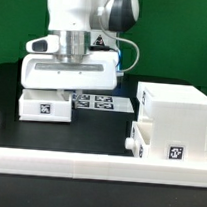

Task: Assemble drawer

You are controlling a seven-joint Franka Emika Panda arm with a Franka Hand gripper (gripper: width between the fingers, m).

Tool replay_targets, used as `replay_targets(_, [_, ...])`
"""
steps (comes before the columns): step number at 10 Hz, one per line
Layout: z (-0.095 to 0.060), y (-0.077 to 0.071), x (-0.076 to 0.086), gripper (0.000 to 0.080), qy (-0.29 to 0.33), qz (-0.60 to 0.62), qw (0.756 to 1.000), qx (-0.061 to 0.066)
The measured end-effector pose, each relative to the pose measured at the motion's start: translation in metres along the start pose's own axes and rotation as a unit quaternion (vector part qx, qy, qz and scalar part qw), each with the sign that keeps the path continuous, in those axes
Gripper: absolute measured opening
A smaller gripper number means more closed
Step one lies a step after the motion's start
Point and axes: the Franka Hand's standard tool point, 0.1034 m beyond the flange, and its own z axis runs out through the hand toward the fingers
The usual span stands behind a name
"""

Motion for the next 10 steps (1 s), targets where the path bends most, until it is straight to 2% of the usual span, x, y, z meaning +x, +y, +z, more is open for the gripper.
replay_targets(2, [-0.020, -0.008, 0.022, 0.0041, -0.005, -0.017, 1.000, 0.004])
replay_targets(4, [-0.026, -0.011, 0.045, 0.0041, 0.004, -0.035, 0.999, 0.005])
replay_targets(6, [-0.024, -0.011, 0.042, 0.0042, 0.001, -0.061, 0.998, 0.006])
replay_targets(8, [-0.024, -0.011, 0.043, 0.0042, 0.002, -0.137, 0.991, 0.005])
replay_targets(9, [-0.026, -0.010, 0.049, 0.0042, 0.000, -0.223, 0.975, 0.003])
replay_targets(10, [-0.030, -0.012, 0.064, 0.0042, -0.005, -0.271, 0.963, 0.004])
